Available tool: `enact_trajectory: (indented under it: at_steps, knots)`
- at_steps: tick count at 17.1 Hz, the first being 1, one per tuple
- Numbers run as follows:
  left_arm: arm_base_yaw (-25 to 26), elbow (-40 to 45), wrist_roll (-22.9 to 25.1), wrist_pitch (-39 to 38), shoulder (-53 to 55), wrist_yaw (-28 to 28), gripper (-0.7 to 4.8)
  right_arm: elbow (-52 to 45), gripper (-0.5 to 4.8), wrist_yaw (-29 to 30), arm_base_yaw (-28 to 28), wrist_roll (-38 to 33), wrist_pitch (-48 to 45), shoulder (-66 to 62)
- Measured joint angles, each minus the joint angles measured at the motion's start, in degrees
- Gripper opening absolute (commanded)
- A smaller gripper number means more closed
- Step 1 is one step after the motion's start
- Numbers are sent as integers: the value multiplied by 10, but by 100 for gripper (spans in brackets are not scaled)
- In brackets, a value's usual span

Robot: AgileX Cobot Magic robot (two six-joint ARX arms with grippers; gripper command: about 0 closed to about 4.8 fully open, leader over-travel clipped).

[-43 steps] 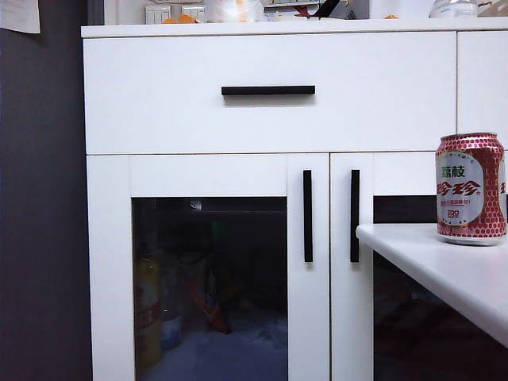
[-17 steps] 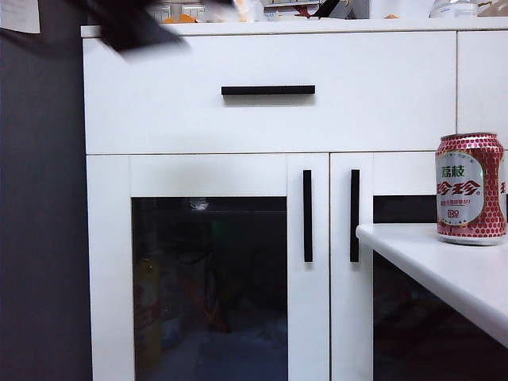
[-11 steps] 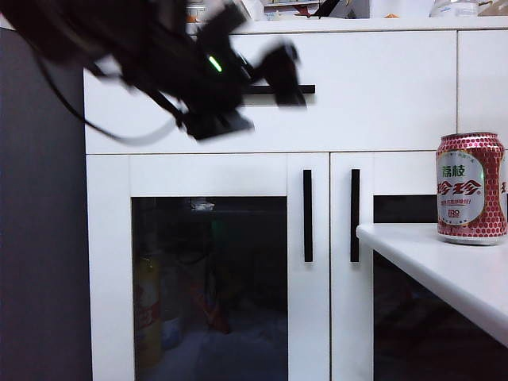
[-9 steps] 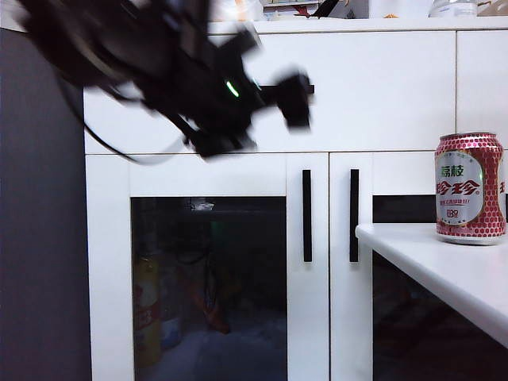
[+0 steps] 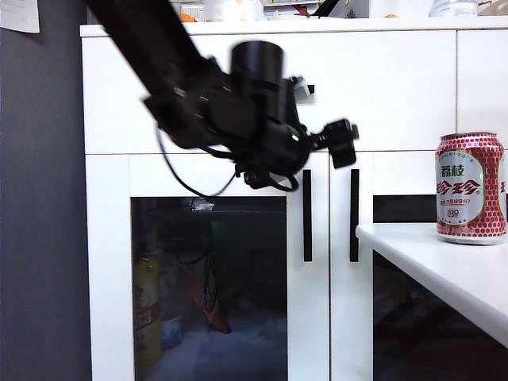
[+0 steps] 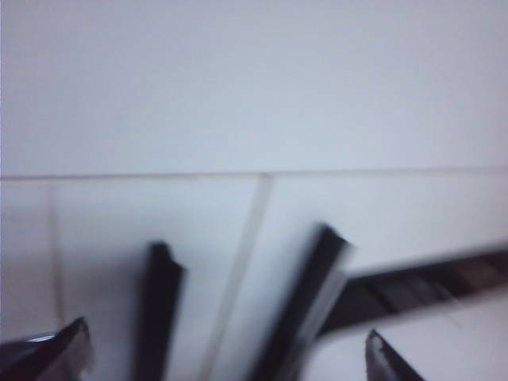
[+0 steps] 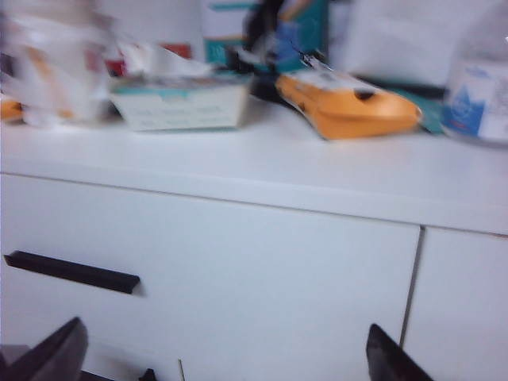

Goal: Open the left door of the white cabinet, pick up a can of beverage from the table on the right, place it inside the cabinet, and finally close the cabinet door.

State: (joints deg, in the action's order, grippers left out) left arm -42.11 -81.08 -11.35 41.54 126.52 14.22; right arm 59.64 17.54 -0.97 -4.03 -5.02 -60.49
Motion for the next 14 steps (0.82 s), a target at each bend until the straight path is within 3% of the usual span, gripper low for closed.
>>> enact_trajectory:
  at_steps: [3,9,11,14]
  knots:
    - [-13,-31,0,-5,30,61,479,0,479,6,25,0,-3,-2]
    - [-25,-89,-1,-25,100,125,479,1,479,5,40,18,-1,-17]
    - [-23,-90,-23,-29,105,169,479,1,479,5,40,30,-2,-25]
    - [-23,-91,-29,-24,105,177,479,-21,479,30,32,48,-7,-50]
